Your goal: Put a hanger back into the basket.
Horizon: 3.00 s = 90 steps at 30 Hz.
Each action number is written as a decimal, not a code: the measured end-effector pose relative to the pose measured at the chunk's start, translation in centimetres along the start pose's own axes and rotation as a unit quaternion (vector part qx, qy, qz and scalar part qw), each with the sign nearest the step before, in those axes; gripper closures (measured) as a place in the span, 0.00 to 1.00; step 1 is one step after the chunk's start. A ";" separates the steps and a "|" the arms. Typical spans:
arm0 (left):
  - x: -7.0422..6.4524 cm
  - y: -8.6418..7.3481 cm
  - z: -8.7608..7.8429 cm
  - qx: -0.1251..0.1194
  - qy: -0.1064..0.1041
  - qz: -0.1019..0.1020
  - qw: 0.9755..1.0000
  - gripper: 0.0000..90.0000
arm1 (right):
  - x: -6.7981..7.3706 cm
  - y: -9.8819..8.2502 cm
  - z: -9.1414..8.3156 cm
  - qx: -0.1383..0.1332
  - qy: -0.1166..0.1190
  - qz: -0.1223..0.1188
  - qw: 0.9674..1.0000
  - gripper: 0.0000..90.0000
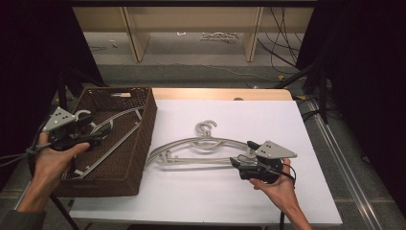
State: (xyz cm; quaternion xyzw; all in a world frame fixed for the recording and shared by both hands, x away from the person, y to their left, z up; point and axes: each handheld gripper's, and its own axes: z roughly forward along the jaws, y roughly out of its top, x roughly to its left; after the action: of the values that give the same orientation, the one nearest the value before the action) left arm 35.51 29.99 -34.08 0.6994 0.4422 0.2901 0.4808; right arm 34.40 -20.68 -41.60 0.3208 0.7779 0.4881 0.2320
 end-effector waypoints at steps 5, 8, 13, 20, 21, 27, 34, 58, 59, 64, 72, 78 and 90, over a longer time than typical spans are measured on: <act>-3.8 -0.1 0.0 -0.016 -0.042 0.018 0.999 0.23 | 0.1 -0.1 0.1 -0.007 -0.005 -0.005 1.000 0.21; -4.9 -0.3 0.1 -0.024 -0.055 0.018 0.998 0.24 | 0.1 -0.1 0.1 -0.008 -0.003 -0.002 1.000 0.21; -7.0 -0.9 0.6 -0.037 -0.081 0.022 0.996 0.24 | 0.2 0.0 0.1 -0.009 -0.001 -0.001 1.000 0.21; -9.1 -2.1 1.1 -0.039 -0.106 0.026 0.993 0.24 | 0.1 -0.1 0.1 -0.010 0.001 -0.003 1.000 0.21; -9.6 -2.4 1.2 -0.044 -0.111 0.023 0.993 0.24 | 0.1 -0.1 0.1 -0.010 0.001 -0.002 1.000 0.21; -11.0 -3.6 1.6 -0.048 -0.126 0.022 0.991 0.24 | 0.1 -0.1 0.1 -0.019 -0.002 -0.007 1.000 0.21; -12.2 -4.7 1.7 -0.056 -0.131 0.020 0.990 0.24 | 0.2 -0.3 0.1 -0.014 0.003 -0.008 1.000 0.21; -14.1 -8.5 2.0 -0.055 -0.148 0.056 0.986 0.22 | 0.0 -0.3 0.8 -0.010 0.007 -0.012 1.000 0.21; -14.1 -8.5 2.0 -0.055 -0.148 0.056 0.986 0.22 | 0.0 -0.3 0.8 -0.010 0.007 -0.012 1.000 0.21; -14.3 -8.7 2.1 -0.053 -0.154 0.060 0.985 0.21 | -0.7 0.2 1.7 0.013 0.001 -0.030 0.999 0.24; -14.2 -8.9 2.4 -0.045 -0.153 0.056 0.986 0.21 | -2.2 1.5 3.3 0.050 0.001 -0.055 0.997 0.30; -14.2 -9.0 2.8 -0.046 -0.160 0.051 0.985 0.21 | -3.4 2.2 6.5 0.100 -0.013 -0.088 0.991 0.35; -14.3 -9.1 2.9 -0.041 -0.166 0.058 0.984 0.21 | -5.0 1.2 10.6 0.168 -0.023 -0.113 0.979 0.45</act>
State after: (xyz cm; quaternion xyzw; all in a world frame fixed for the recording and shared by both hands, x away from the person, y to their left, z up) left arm 28.55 17.29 -43.35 0.7419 0.3028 0.2156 0.5581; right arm 45.32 -17.50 -44.69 0.2764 0.8744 0.3137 0.2460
